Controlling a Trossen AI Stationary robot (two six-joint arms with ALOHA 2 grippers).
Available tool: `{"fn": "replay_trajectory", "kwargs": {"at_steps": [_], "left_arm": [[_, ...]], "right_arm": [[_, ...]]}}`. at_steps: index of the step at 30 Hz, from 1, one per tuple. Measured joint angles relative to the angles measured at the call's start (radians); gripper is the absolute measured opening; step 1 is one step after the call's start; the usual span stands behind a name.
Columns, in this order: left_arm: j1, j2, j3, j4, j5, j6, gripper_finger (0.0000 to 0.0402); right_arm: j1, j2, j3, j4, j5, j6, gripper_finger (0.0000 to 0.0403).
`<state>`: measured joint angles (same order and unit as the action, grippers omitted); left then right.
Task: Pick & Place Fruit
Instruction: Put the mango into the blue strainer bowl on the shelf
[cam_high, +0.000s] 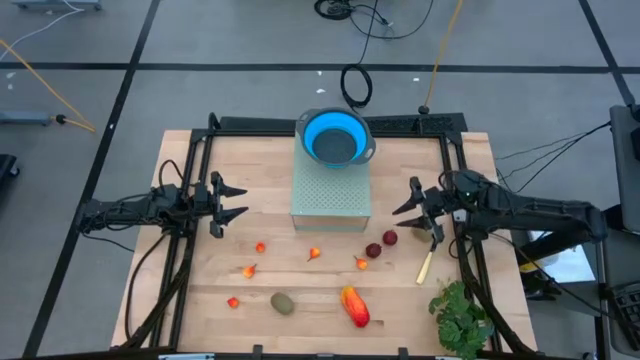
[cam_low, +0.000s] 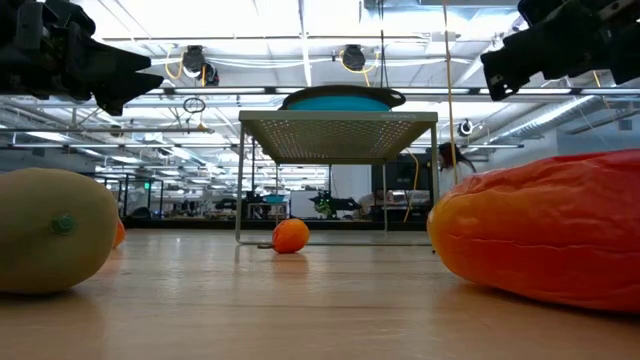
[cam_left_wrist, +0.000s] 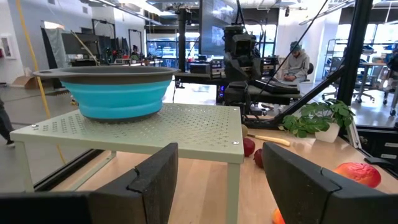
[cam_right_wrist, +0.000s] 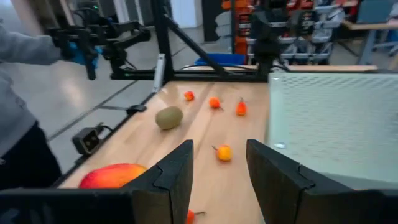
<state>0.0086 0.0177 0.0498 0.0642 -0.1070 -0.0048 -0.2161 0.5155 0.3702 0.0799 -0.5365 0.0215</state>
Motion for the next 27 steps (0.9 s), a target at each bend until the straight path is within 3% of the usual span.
{"fn": "replay_trajectory", "kwargs": {"at_steps": [10, 27], "left_arm": [[0.000, 0.000, 0.000, 0.000, 0.000, 0.000, 0.0234], [0.000, 0.000, 0.000, 0.000, 0.000, 0.000, 0.0234]], "right_arm": [[0.201, 0.136, 0.000, 0.120, 0.152, 0.045, 0.0141], [0.580, 0.333, 0.041, 0.261, 0.534, 0.128, 0.0141]]}}
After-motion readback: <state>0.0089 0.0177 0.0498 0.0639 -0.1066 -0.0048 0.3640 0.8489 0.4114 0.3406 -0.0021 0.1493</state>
